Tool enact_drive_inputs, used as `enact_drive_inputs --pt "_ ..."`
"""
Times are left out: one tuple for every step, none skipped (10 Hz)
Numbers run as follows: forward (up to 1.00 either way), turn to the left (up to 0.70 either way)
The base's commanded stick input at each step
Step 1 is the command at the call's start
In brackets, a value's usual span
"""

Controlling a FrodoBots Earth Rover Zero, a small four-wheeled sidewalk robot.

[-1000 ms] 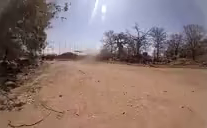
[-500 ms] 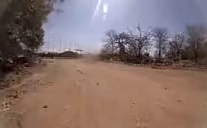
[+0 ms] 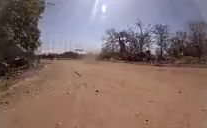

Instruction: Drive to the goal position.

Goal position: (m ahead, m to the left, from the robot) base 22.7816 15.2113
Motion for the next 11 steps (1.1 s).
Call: enact_drive_inputs --pt "1.0 0.0" --pt "1.0 0.0" --pt "1.0 0.0" --pt "1.0 0.0" --pt "1.0 0.0" --pt "1.0 0.0" --pt "1.0 0.0" --pt "1.0 0.0" --pt "1.0 0.0" --pt "1.0 0.0" --pt "1.0 0.0"
